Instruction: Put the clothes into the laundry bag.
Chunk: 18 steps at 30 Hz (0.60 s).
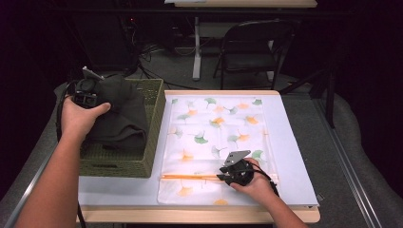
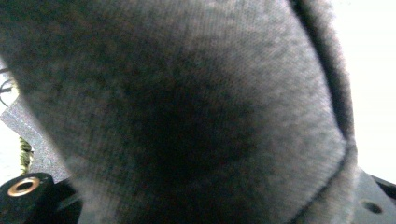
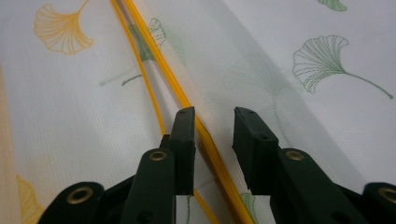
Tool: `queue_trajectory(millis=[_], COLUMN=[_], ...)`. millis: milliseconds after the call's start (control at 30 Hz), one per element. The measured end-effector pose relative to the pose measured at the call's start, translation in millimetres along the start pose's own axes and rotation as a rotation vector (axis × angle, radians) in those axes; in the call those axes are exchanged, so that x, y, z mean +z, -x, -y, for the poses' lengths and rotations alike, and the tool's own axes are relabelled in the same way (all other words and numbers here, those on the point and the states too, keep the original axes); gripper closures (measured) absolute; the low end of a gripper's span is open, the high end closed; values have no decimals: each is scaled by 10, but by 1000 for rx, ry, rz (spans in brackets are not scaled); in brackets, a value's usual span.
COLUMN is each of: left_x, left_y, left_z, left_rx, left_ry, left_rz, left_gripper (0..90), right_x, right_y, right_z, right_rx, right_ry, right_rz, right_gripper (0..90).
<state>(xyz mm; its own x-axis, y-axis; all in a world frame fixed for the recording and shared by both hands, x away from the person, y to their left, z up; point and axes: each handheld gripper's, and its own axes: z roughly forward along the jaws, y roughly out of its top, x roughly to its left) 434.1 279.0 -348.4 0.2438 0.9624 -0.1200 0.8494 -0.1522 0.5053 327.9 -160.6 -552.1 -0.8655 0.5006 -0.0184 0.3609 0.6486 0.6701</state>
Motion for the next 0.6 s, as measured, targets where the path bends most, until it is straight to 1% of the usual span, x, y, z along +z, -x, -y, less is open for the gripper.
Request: queue_trajectory(millis=[33, 100, 233, 267, 400, 467, 600], left_x=[0, -1, 3, 5, 15, 18, 19], left_y=[1, 4, 12, 13, 22, 25, 27], left_z=[2, 4, 7, 7, 8, 7, 5], left_rx=[1, 4, 6, 8, 10, 10, 11], left_ry=[0, 0, -1, -3, -3, -5, -7], left_rz=[0, 2, 5, 5, 5, 4, 3], left_gripper=[494, 494, 494, 493, 494, 493, 494], right_x=[8, 20, 27, 30, 41, 42, 27], right_y=[0, -13, 3, 6, 23, 21, 21], right_z=[1, 1, 3, 3, -4, -12, -33], right_rx=[-6, 1, 3, 9, -1, -12, -16], right_ry=[-6, -13, -6, -4, 8, 14, 28], right_rz=[-1, 0, 1, -3, -6, -2, 7], right_gripper=[681, 667, 664, 686, 756, 789, 846])
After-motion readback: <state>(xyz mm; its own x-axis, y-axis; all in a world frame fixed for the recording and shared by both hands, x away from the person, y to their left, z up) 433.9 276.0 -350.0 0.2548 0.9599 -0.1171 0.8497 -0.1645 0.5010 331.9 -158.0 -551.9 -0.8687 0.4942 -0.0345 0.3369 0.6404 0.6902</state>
